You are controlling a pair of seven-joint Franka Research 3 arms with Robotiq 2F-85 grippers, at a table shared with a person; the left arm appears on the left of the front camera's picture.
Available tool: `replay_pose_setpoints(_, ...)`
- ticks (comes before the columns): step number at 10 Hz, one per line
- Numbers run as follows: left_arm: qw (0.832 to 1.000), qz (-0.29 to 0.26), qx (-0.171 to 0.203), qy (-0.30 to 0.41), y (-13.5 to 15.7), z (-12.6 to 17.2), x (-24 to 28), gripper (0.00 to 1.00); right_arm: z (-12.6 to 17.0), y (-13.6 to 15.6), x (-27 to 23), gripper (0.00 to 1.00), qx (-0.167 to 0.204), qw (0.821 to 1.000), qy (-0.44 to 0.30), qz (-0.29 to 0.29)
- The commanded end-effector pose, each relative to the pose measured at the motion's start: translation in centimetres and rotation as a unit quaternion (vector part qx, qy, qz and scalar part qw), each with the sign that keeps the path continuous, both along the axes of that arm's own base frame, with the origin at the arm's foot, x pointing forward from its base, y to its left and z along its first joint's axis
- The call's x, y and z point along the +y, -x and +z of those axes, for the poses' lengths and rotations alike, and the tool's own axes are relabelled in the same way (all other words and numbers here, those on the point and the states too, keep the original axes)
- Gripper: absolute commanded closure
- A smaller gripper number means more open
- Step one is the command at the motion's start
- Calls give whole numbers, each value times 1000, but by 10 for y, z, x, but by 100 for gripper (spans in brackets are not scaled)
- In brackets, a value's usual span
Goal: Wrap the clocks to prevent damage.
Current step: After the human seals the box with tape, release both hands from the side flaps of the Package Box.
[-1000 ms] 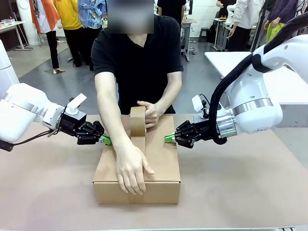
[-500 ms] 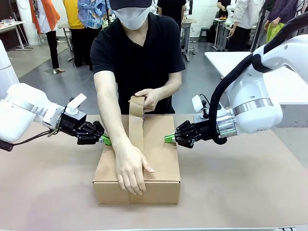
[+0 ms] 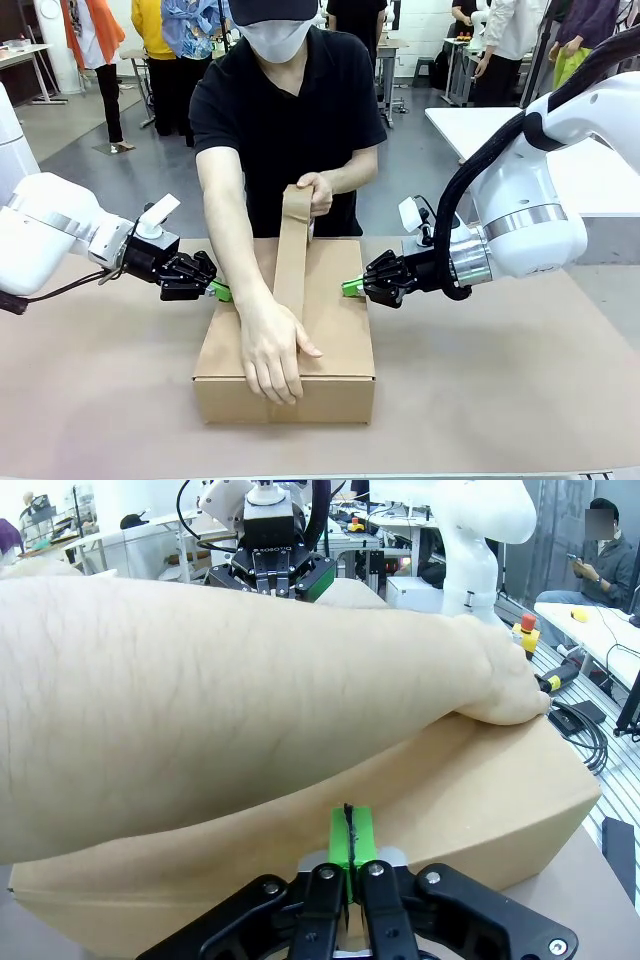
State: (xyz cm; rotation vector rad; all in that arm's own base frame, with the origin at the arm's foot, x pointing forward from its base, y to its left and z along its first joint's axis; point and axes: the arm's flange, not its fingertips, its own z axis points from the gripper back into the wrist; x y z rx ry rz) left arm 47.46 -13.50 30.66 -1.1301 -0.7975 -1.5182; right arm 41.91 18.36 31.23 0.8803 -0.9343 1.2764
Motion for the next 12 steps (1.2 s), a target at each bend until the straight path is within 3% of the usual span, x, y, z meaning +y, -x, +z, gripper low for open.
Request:
replay_pose_setpoints(1,1000,1,0,-3,0,-2,0,100,-3,0,1,99,2,1000,2,-1)
replay_pose_setpoints(12,1000,1,0,-3,0,-2,0,100,-3,0,1,99,2,1000,2,-1)
